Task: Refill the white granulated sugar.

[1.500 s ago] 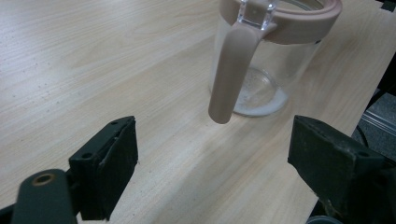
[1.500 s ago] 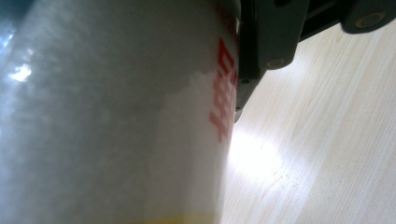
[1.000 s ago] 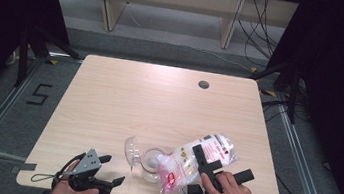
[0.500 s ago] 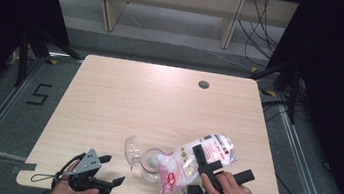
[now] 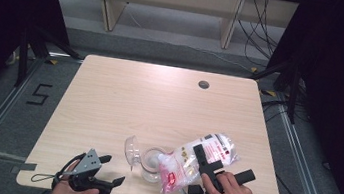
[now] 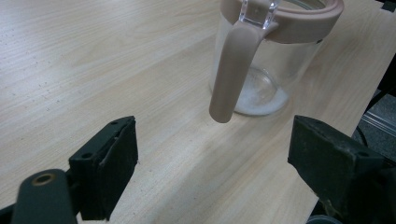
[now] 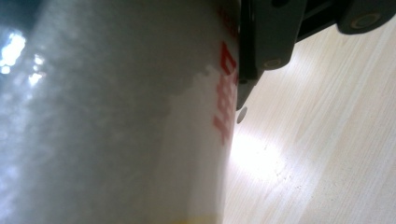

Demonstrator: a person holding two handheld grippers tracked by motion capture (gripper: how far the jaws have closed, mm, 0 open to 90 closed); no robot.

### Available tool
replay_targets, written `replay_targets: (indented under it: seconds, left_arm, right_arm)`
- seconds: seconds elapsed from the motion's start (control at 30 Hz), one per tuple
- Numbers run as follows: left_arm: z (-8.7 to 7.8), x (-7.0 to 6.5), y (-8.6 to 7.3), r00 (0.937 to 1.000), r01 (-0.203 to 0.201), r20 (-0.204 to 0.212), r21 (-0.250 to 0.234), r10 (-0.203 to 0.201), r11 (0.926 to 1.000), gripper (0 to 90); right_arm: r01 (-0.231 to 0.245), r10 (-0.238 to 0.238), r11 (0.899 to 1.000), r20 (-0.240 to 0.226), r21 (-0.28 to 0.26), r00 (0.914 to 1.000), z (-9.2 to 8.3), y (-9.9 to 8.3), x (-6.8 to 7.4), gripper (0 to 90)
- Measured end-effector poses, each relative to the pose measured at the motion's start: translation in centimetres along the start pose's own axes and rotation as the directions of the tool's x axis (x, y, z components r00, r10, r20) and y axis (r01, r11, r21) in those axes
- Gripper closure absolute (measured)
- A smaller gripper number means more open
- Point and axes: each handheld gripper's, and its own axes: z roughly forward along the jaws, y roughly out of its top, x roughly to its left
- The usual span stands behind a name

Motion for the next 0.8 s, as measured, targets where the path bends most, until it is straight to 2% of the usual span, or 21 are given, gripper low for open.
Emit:
replay_targets:
  seconds: [0.13,0.17,0.27,0.3,0.33,0.37,0.8]
  left_arm:
    - [0.00,0.06,0.02,0.9999,-0.012,0.004,-0.004,0.012,0.9999,15.6]
    - [0.00,0.12,0.04,0.9997,-0.023,0.005,-0.004,0.023,0.9997,15.6]
    - [0.01,0.08,0.03,0.9998,-0.021,0.005,-0.003,0.021,0.9998,15.6]
    - [0.02,-0.10,-0.02,1.0000,0.004,-0.001,0.000,-0.004,1.0000,15.6]
    - [0.02,-0.10,-0.02,1.0000,0.004,-0.001,0.000,-0.004,1.0000,15.6]
    - [0.06,-0.01,0.02,0.9998,-0.018,0.002,-0.004,0.018,0.9998,15.6]
    - [0.08,0.03,0.02,0.9995,-0.029,0.009,0.000,0.029,0.9996,15.6]
  right_arm:
    - [0.012,-0.012,1.000,0.002,0.001,0.9999,-0.04,-0.02,-0.11,49.4]
    - [-0.021,0.021,1.000,0.003,0.014,0.9998,-0.17,-0.05,0.08,49.5]
    - [-0.015,0.015,1.000,0.006,0.010,0.9999,-0.23,-0.08,-0.02,49.6]
    - [-0.005,0.005,1.000,0.008,0.004,1.0000,-0.21,-0.11,-0.12,49.7]
    - [-0.004,0.004,1.000,0.007,0.005,1.0000,-0.21,-0.12,-0.14,49.7]
    - [-0.008,0.007,1.000,0.006,0.007,1.0000,-0.20,-0.13,-0.12,49.8]
    - [-0.005,0.005,1.000,0.007,0.009,1.0000,-0.23,-0.14,-0.14,50.3]
